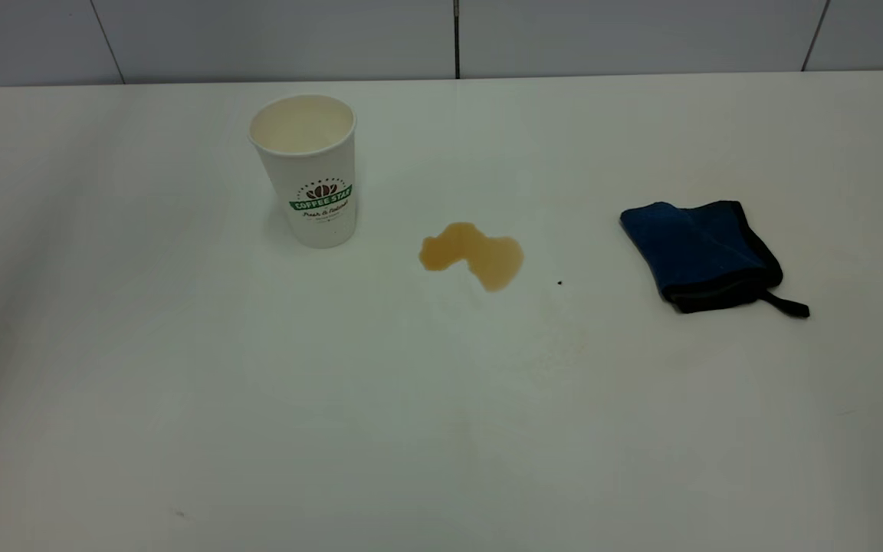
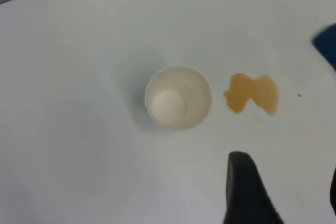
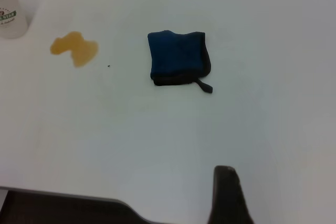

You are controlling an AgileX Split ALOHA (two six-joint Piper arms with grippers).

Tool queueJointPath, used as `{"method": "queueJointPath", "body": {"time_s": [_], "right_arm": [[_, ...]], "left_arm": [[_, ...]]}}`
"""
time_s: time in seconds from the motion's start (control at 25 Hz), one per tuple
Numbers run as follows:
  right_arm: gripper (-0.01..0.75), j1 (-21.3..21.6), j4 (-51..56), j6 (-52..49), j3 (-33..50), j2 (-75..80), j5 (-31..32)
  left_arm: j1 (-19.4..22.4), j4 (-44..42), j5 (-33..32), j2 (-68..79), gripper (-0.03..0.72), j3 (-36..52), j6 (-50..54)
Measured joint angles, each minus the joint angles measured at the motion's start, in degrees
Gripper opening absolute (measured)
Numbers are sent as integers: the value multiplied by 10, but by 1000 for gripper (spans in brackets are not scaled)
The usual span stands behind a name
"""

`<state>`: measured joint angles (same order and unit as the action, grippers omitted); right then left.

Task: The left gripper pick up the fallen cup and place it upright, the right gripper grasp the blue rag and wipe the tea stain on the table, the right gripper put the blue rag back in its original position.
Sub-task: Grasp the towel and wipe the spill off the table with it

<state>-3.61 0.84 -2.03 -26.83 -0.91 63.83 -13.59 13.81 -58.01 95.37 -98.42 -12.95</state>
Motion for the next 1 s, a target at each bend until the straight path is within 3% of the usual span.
{"method": "queueJointPath", "body": {"time_s": [0.16,0.32,0.72,1.0], "right_arm": [[545,0,0,0,0,0,0],[545,0,0,0,0,0,0],[545,0,0,0,0,0,0],[545,0,0,0,0,0,0]], "left_arm": [[-1,-12,-87,-89,426,5,25],[-2,-41,-89,-181,426,66,52],[-2,-138,-89,-464,437,413,89],[-2,-151,-84,-607,539,592,124]]}}
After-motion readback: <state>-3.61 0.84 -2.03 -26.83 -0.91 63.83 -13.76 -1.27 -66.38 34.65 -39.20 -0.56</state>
